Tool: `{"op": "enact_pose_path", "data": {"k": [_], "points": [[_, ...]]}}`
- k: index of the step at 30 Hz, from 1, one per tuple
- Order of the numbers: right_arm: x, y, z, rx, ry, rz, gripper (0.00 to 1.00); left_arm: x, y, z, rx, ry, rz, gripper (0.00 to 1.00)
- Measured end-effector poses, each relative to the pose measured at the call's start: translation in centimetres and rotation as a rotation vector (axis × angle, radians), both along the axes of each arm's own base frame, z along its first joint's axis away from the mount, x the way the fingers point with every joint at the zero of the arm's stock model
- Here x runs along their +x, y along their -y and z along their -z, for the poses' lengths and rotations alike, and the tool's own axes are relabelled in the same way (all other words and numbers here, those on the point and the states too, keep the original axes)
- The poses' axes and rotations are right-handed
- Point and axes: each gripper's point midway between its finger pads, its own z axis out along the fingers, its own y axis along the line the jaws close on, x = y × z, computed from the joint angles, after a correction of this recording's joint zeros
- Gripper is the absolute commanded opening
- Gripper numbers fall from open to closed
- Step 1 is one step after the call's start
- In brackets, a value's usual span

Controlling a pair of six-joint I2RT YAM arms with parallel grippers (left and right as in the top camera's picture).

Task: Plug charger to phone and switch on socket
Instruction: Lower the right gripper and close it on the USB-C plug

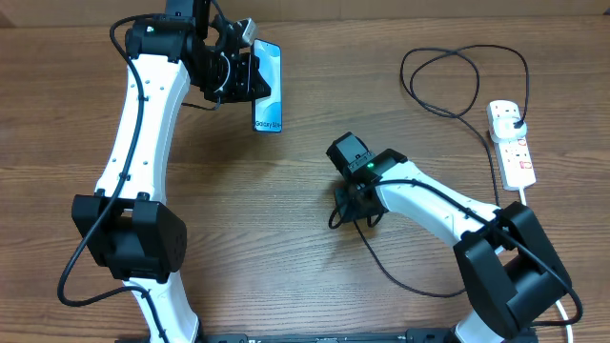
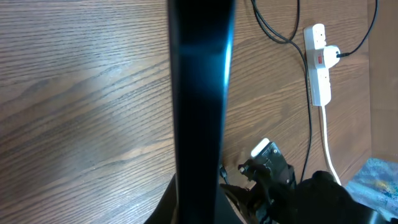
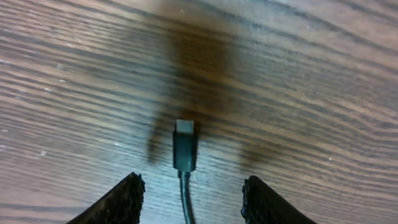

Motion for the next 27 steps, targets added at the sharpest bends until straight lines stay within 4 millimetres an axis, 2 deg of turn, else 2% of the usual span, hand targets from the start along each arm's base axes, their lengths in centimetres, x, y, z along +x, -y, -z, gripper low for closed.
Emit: {"op": "enact_pose_path", "data": {"k": [5, 10, 21, 27], "points": [[-0.54, 0.39, 0.91, -0.005, -0.006, -0.003, 0.45, 0.01, 0.0, 0.0, 0.0, 0.0, 0.0, 0.04], [-0.01, 0.05, 0.85, 0.009, 0.016, -0.006, 0.45, 0.02, 0.0, 0.0, 0.0, 0.001, 0.0, 0.04], [0.22, 0.04, 0.83, 0.007, 0.027, -0.007, 0.29, 0.01, 0.0, 0.0, -0.002, -0.004, -0.006, 0.04], [0.0, 0.18, 0.86, 0.002, 0.018, -0.007, 0.27, 0.01, 0.0, 0.0, -0.004, -0.011, -0.014, 0.04]]}}
